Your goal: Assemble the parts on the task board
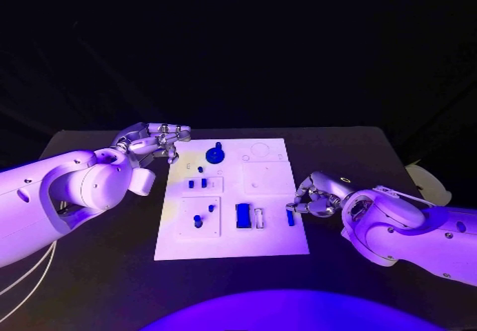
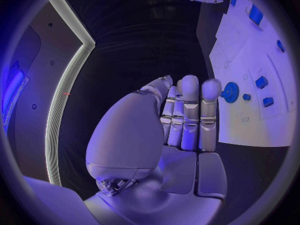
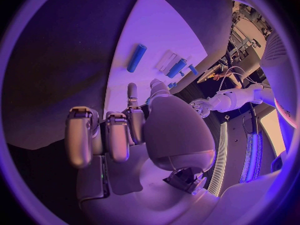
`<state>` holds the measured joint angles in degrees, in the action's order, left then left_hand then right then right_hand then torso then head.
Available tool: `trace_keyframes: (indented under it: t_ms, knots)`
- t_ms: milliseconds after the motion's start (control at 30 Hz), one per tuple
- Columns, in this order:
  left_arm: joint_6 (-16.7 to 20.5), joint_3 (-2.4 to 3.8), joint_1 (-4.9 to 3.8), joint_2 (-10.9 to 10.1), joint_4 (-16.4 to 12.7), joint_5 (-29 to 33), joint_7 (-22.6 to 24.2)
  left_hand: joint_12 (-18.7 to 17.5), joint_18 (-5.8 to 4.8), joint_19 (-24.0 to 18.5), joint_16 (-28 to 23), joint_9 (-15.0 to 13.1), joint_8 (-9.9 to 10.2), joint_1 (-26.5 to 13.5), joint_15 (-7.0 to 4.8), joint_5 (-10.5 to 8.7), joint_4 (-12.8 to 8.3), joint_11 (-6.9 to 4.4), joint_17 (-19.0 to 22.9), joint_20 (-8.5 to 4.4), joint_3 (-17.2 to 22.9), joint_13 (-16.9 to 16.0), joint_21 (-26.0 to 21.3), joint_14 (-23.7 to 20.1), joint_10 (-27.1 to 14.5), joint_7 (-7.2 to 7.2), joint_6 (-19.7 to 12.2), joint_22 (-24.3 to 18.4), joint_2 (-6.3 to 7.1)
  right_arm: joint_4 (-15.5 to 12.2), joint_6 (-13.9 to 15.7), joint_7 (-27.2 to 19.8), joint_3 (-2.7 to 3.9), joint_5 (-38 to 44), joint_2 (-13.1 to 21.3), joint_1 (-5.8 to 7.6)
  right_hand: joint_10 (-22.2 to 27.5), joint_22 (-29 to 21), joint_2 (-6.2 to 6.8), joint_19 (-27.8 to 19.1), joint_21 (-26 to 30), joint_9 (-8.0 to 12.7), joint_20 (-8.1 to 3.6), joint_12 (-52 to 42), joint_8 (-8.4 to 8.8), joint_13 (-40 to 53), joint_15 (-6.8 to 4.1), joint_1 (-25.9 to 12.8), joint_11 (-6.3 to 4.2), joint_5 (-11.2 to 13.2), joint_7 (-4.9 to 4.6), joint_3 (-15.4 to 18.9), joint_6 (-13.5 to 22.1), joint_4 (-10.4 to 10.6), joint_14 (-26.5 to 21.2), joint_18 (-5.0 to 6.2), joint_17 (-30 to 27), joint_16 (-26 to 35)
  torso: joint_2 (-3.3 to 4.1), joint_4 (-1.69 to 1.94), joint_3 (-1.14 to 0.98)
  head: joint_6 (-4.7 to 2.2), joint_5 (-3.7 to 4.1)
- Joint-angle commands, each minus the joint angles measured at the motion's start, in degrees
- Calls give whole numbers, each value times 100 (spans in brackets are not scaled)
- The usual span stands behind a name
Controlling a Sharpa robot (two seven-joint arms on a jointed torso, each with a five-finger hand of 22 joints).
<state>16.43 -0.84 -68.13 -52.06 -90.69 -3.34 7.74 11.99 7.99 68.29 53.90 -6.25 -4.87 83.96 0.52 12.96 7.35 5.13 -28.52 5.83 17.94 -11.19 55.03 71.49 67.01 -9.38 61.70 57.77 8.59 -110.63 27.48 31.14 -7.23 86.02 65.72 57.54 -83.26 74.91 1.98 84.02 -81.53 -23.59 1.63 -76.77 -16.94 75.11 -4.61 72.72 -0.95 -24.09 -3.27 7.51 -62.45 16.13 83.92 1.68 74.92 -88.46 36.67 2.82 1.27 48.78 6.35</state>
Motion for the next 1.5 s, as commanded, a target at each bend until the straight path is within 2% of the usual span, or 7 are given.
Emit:
trace_keyframes:
  t_ms: [33,433,1000,1133,1167,1233,1500]
  knots:
    - [-87,3,-2,11,-7,27,23,21,40,9,-14,8,-1,-18,10,7,9,-7,9,2,-30,-7,-35,-42,-27,-12,-44,-6,-25,36,-163,86,-4,262,-32,-46,-16,1293,1,300,-29,9,46,29,37,370,27,40,1,-21,7,8,-47,26,539,-4,1191,-21,-2,7,8,20,12]
    - [-99,2,-2,-3,-11,27,18,21,40,9,-14,8,-1,-18,10,7,9,-7,9,2,-30,-7,-35,-42,-27,-12,-44,-6,-25,243,-401,153,-19,384,-205,-208,-4,1287,6,293,-6,-6,35,76,21,340,7,17,-26,-14,42,78,-168,42,535,1,1173,-13,0,7,8,53,-8]
    - [-112,2,-1,-13,-6,27,11,26,40,12,-14,9,-5,-24,11,7,14,-6,13,3,-39,-10,-40,-44,-33,-12,-46,-7,-29,439,-642,180,-21,581,-410,-294,1,1280,51,283,20,-25,23,99,26,330,-7,29,-42,1,61,148,-204,23,531,6,1157,-5,1,7,10,94,-38]
    - [-110,2,-1,-19,-6,27,10,26,40,12,-14,9,-5,-24,11,7,14,-6,13,3,-39,-10,-40,-44,-33,-12,-46,-7,-29,472,-764,190,-22,765,-458,-324,9,1271,51,269,58,-59,2,123,50,329,-25,469,-53,678,67,108,-205,-149,525,13,1134,7,0,10,11,112,-44]
    - [-110,2,-1,-21,-6,27,10,26,40,12,-14,9,-5,-24,11,7,14,-6,13,3,-39,-10,-40,-44,-33,-12,-46,-7,-29,474,-795,191,-22,810,-467,-330,10,1271,18,268,60,-69,-5,130,58,329,-32,699,-58,1039,71,33,-208,-252,526,13,1138,7,0,10,8,115,-47]
    - [-108,2,-1,-26,-7,27,10,27,40,11,-14,9,-5,-24,11,7,14,-6,13,3,-40,-10,-42,-44,-33,-12,-46,-9,-30,473,-854,192,-22,882,-481,-337,11,1273,-4,271,51,-74,-7,134,71,332,-35,916,-66,1286,80,-65,-213,-351,528,11,1145,4,-1,12,9,121,-46]
    - [-107,2,0,-36,-12,27,10,29,41,9,-13,10,-7,-20,11,8,11,-7,15,4,-41,-11,-47,-45,-36,-10,-46,-13,-31,443,-1060,191,-22,1098,-516,-357,15,1279,-48,279,33,-57,-19,147,132,342,-48,1402,-86,1334,103,-368,-274,-585,533,7,1169,-5,-4,4,10,122,-61]
